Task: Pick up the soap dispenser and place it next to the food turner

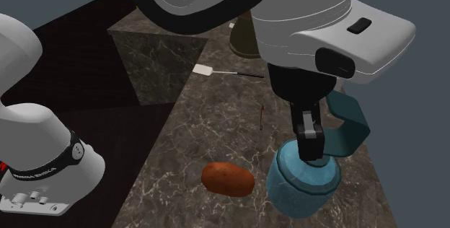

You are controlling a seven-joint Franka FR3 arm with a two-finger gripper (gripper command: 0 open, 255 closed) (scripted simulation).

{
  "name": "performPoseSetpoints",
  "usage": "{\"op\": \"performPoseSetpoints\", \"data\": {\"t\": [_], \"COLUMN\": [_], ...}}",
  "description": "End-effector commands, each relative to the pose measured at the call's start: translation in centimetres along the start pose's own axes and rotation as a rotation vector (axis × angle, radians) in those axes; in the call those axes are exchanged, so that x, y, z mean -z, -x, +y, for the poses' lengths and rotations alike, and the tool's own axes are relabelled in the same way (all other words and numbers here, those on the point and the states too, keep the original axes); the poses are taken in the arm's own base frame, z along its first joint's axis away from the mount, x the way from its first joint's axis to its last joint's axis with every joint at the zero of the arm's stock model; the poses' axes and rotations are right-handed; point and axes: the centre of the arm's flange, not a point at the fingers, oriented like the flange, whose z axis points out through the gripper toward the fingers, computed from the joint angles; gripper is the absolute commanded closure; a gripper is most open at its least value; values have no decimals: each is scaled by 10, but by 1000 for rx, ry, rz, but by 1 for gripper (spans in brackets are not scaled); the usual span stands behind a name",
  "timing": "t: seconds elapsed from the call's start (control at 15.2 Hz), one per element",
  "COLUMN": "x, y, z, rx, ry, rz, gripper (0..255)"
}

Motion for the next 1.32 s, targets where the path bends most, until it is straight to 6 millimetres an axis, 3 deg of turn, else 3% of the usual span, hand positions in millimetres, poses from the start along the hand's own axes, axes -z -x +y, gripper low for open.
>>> {"op": "performPoseSetpoints", "data": {"t": [0.0, 0.13, 1.25], "x": [0, 0, 85], "y": [0, 0, -26], "z": [0, 0, 0], "rx": [0, 0, 0], "ry": [0, 0, 0], "rz": [-1, -1, -1], "gripper": [255, 255, 255]}}
